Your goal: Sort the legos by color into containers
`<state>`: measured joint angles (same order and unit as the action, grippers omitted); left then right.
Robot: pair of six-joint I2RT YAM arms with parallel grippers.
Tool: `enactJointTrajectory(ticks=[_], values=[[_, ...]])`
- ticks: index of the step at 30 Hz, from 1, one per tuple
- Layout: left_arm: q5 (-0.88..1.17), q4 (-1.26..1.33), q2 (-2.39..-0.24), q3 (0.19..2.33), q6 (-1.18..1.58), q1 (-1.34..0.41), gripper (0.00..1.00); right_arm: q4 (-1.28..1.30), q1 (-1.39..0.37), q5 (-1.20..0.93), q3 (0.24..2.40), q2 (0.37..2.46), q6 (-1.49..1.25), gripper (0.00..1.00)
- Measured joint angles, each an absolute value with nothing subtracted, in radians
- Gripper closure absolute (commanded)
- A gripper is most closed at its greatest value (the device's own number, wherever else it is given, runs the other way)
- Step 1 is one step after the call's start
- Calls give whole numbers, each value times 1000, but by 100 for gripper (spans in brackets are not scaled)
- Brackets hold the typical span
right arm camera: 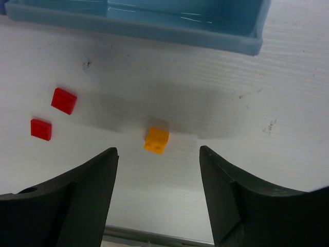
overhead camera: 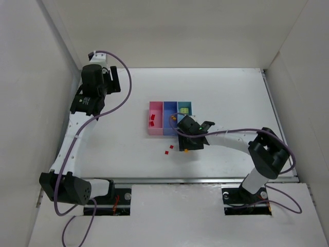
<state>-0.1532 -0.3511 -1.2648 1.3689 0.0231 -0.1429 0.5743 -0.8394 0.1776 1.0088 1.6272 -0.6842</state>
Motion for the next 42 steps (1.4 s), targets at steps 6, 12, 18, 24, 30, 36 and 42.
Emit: enactJointTrajectory(ticks=[6,12,18,24,30,36,42], values=[[-144,-350,-1266,1369,22,-143,34,553,-839,186,1013,1689,-674,40],[-143,-351,-1272,1369,15,-143,34,551,-839,190,1015,1691,-662,70],[-143,-351,-1276,1369,15,-143,34,554,-839,192,1019,1693,-659,100],[-141,-351,-1277,1369,14,-143,34,613,-874,195,1113,1668,-591,100],[-139,-351,-1276,1369,14,-143,34,618,-893,212,1408,1654,-522,100],[-139,-352,-1276,1367,11,-143,34,636,-836,285,1710,1835,-476,100],[-139,-352,-1276,1367,5,-143,34,690,-761,290,1738,1979,-409,82]])
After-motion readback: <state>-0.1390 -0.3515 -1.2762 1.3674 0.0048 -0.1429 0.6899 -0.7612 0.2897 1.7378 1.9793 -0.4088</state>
